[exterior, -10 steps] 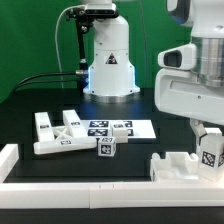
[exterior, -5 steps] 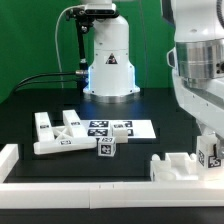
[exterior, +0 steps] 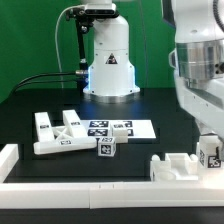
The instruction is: Assemble chair
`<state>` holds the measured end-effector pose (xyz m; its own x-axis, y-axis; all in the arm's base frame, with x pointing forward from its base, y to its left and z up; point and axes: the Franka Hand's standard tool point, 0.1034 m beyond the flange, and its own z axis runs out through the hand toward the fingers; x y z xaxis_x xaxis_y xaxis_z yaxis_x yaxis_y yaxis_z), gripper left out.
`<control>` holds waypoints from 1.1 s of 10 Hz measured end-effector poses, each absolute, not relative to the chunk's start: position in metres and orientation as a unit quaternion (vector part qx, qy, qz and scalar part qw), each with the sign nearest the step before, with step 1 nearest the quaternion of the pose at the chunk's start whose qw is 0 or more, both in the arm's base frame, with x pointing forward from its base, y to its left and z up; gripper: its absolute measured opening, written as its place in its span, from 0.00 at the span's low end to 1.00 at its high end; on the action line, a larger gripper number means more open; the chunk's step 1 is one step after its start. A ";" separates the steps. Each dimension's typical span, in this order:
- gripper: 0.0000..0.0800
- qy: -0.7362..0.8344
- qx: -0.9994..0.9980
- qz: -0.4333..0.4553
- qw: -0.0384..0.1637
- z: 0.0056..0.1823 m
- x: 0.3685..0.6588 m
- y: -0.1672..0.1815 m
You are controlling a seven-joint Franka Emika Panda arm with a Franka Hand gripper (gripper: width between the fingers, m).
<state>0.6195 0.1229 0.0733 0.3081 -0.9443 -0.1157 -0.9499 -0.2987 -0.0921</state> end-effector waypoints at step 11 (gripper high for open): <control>0.69 0.116 -0.992 -0.034 0.036 0.067 0.616 0.123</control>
Offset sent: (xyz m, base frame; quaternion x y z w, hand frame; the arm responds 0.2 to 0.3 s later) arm 0.0000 0.0000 0.0000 0.0000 0.0000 -0.1296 0.9916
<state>0.6163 0.1230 0.0666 0.9710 -0.2318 0.0590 -0.2268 -0.9707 -0.0798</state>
